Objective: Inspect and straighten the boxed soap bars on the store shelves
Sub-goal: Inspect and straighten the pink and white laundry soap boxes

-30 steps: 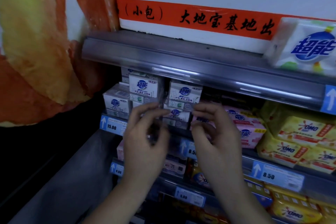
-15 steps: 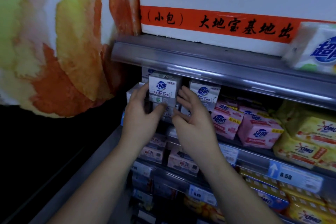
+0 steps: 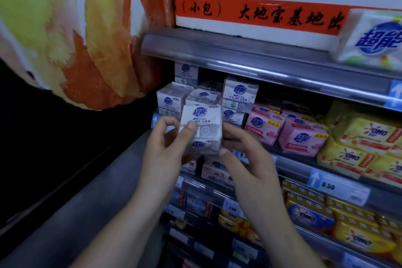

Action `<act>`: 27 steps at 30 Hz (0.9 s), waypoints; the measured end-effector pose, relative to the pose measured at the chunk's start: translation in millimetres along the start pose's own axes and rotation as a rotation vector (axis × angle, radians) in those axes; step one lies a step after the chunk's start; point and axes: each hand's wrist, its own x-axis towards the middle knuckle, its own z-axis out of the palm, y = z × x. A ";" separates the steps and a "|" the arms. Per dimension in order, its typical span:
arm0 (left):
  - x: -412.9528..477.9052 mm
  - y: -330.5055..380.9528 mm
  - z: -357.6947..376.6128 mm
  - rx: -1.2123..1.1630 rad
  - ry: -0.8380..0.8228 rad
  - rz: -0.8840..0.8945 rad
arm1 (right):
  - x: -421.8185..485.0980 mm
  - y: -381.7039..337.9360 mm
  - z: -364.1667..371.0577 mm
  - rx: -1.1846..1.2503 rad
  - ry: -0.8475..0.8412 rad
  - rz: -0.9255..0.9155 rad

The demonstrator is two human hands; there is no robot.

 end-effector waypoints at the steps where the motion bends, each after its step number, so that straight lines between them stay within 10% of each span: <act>1: -6.9 -1.6 2.0 -0.007 0.001 -0.045 | -6.0 2.2 -5.6 -0.008 -0.007 0.013; 17: -58.6 3.5 22.7 0.011 -0.330 -0.506 | -48.4 27.7 -62.8 0.215 -0.103 0.285; 27: -19.7 -16.0 16.4 0.142 -0.397 -0.132 | -30.9 26.7 -66.7 0.245 -0.101 0.356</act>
